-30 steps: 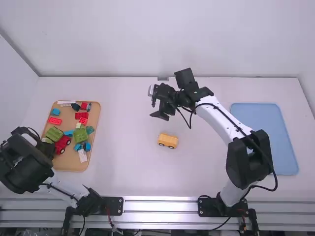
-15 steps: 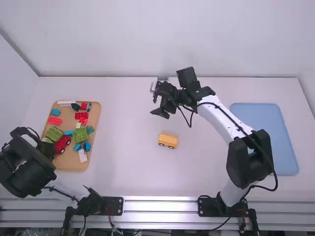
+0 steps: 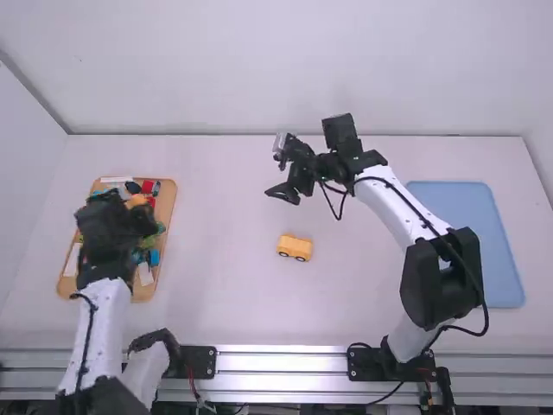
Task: Assemble lego blocks to make yellow taxi
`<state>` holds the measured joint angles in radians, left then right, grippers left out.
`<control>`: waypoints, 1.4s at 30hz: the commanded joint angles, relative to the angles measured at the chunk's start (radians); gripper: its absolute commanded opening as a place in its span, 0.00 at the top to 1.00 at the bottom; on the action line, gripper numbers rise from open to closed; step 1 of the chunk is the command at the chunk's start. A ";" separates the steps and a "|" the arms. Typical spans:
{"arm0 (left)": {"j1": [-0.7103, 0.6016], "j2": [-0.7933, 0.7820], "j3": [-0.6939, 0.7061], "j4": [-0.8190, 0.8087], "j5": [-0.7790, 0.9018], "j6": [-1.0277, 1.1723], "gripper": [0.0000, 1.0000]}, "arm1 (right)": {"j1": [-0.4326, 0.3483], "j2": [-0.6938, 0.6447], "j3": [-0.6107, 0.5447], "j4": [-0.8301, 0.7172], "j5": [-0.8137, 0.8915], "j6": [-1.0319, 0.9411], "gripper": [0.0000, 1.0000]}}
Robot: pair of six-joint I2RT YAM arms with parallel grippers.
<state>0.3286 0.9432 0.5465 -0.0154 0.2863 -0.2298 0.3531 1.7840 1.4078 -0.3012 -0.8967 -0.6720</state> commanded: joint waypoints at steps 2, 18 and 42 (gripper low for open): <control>-0.174 -0.041 -0.042 0.045 0.061 0.143 0.98 | -0.040 0.010 -0.072 0.069 -0.192 0.129 0.07; -0.668 0.357 -0.040 0.628 -0.047 0.385 0.98 | -0.064 -0.011 -0.493 1.033 -0.242 0.888 0.14; -0.774 0.541 0.084 0.765 -0.034 0.314 0.98 | -0.014 -0.011 -0.531 1.086 -0.018 0.960 0.32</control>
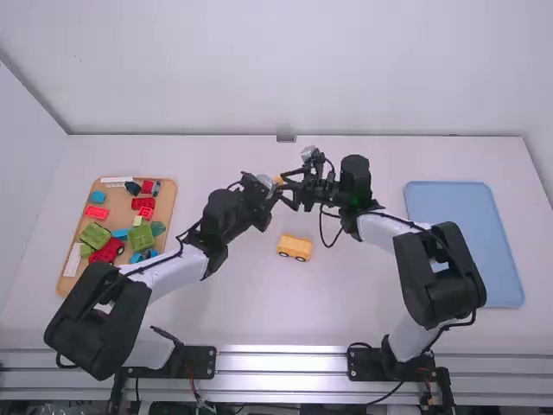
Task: Assemble lego blocks to make yellow taxi
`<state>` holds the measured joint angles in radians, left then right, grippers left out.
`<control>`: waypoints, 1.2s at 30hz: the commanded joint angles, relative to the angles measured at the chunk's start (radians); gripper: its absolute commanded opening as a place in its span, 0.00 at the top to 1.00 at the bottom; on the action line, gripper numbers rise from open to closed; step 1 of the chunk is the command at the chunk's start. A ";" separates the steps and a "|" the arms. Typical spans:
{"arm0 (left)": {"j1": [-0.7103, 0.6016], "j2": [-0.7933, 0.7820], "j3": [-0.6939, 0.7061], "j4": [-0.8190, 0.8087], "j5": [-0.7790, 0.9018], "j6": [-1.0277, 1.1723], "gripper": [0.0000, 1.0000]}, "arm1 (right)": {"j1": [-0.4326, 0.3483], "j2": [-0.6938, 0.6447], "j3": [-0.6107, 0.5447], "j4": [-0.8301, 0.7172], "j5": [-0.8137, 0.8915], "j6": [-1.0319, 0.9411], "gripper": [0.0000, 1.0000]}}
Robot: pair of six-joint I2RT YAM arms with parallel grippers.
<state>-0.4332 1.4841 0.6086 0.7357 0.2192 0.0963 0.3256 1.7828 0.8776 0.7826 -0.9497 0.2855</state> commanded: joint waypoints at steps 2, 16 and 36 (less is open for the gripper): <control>-0.012 0.000 0.021 0.014 0.024 -0.029 0.98 | 0.016 -0.010 -0.001 0.003 0.038 0.002 0.37; -0.012 0.000 0.021 0.029 0.026 -0.051 0.01 | 0.013 -0.010 -0.001 0.018 0.039 -0.002 0.93; -0.005 -0.002 -0.024 -0.081 0.021 0.089 0.01 | -0.168 -0.150 0.311 -1.282 0.710 -0.900 0.96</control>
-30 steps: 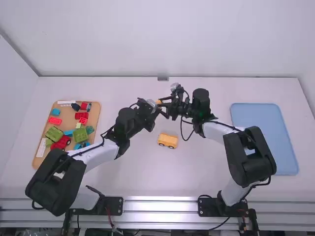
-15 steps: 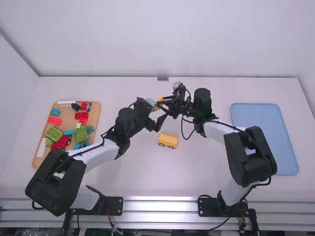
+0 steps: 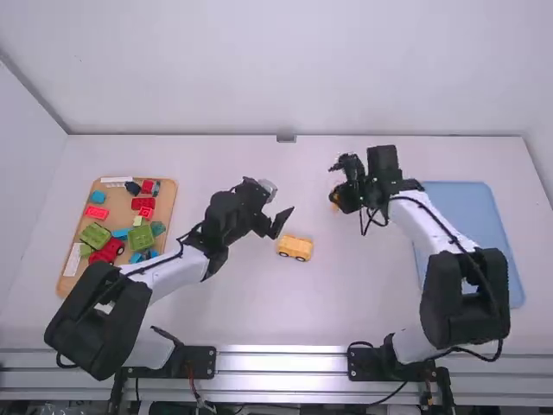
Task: Assemble lego blocks to make yellow taxi
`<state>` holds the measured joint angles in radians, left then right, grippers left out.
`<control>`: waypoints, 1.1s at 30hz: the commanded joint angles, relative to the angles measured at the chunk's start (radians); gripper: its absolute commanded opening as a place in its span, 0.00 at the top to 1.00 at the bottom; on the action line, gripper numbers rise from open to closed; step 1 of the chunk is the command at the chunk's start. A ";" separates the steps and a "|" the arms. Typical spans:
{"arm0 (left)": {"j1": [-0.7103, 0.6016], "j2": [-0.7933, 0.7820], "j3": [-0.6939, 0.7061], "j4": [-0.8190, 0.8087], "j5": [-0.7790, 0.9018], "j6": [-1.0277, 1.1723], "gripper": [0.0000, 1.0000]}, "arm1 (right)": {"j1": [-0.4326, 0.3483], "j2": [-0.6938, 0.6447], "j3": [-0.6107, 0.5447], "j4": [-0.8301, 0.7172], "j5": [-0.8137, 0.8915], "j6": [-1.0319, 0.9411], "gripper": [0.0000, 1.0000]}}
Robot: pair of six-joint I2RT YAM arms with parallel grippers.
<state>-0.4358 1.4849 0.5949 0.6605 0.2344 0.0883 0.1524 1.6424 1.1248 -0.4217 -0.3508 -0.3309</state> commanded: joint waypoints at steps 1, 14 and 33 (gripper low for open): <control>0.001 -0.005 -0.009 -0.010 0.009 0.093 0.01 | 0.005 0.001 0.076 -0.123 0.108 -0.339 0.96; 0.203 -0.015 0.149 -0.376 0.415 0.173 0.01 | 0.112 0.201 0.112 -0.408 0.248 -0.858 0.93; 0.232 -0.015 0.150 -0.395 0.427 0.171 0.01 | 0.312 0.378 0.117 -0.389 0.406 -0.896 0.06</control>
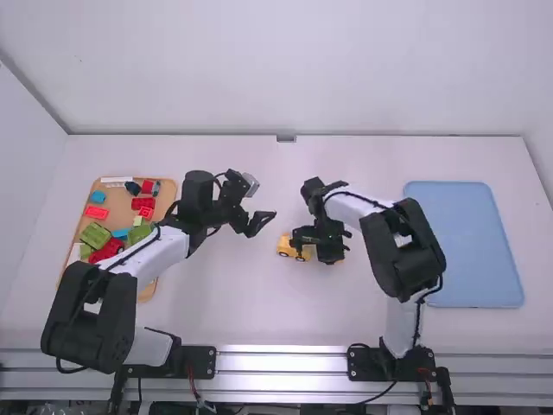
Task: Assemble lego blocks to make yellow taxi
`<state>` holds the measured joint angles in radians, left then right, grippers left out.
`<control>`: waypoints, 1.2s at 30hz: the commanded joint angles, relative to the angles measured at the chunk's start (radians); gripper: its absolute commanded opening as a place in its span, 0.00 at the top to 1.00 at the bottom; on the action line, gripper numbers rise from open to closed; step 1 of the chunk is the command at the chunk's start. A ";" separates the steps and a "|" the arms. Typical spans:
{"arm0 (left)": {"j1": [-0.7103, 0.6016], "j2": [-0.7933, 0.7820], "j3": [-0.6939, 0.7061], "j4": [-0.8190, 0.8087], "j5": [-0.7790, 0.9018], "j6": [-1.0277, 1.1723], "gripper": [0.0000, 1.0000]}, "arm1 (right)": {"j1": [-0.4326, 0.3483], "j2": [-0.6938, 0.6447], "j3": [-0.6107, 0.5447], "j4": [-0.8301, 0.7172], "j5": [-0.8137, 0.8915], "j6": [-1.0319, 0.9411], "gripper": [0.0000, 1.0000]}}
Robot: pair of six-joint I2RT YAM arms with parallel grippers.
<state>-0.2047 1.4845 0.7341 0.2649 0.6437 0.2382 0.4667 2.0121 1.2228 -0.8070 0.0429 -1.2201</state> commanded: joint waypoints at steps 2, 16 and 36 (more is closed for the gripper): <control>-0.001 -0.014 0.011 0.002 0.010 0.021 0.01 | -0.003 0.008 0.035 -0.009 0.007 -0.006 0.02; 0.000 -0.015 0.005 -0.028 -0.087 0.022 0.01 | -0.227 -0.109 0.241 -0.187 -0.497 -0.041 0.01; -0.018 0.209 0.007 -0.093 0.463 0.702 0.01 | -0.434 -0.101 -0.190 0.321 -0.997 -0.125 0.01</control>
<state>-0.2146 1.6554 0.7322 0.1757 0.9691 0.8036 0.0307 1.9202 1.0504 -0.4885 -0.9058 -1.3300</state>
